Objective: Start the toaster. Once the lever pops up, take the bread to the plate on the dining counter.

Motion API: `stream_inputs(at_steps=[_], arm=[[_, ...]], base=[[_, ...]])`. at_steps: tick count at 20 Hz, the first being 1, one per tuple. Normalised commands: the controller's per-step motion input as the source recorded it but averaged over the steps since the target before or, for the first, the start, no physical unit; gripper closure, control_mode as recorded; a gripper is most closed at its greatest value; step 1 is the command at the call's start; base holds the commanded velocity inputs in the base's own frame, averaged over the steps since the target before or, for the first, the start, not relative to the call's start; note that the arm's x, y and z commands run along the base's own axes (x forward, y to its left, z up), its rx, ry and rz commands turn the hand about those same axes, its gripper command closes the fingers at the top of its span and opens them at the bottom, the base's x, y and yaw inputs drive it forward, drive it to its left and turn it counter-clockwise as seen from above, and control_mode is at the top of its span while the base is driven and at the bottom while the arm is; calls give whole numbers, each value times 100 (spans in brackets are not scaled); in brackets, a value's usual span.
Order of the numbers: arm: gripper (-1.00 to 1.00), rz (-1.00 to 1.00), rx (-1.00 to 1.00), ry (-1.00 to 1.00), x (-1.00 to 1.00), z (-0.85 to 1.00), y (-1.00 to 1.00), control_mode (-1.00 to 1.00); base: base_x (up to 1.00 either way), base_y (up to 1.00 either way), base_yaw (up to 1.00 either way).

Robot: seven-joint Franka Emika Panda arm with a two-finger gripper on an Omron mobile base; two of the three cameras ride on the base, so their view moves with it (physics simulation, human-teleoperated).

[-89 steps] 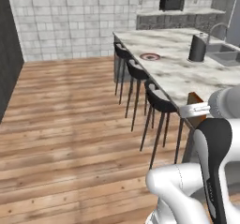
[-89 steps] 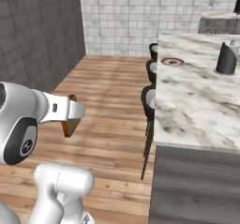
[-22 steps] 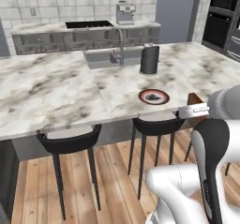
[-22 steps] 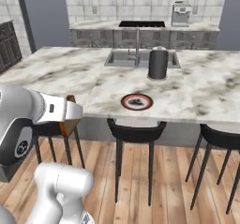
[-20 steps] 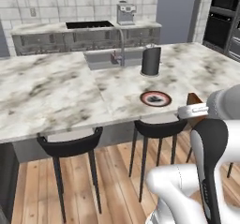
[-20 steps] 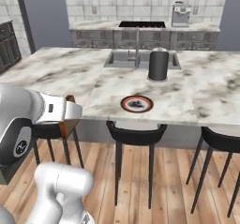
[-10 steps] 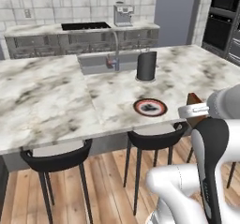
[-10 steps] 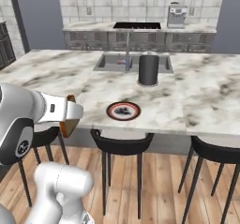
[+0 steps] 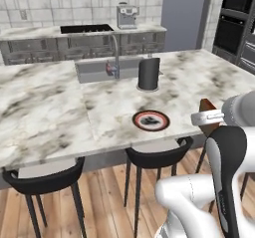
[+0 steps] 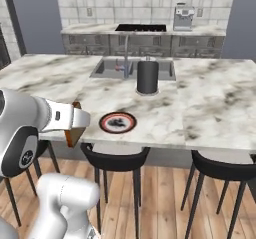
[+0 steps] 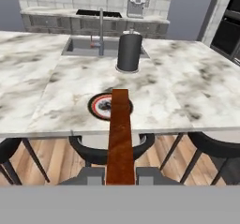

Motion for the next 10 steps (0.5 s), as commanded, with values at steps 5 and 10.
stream_inputs(at_steps=[5,10], arm=[[100,0,0,0,0,0,0,100],[100,0,0,0,0,0,0,100]], base=[[59,-8,0],[56,0,0]])
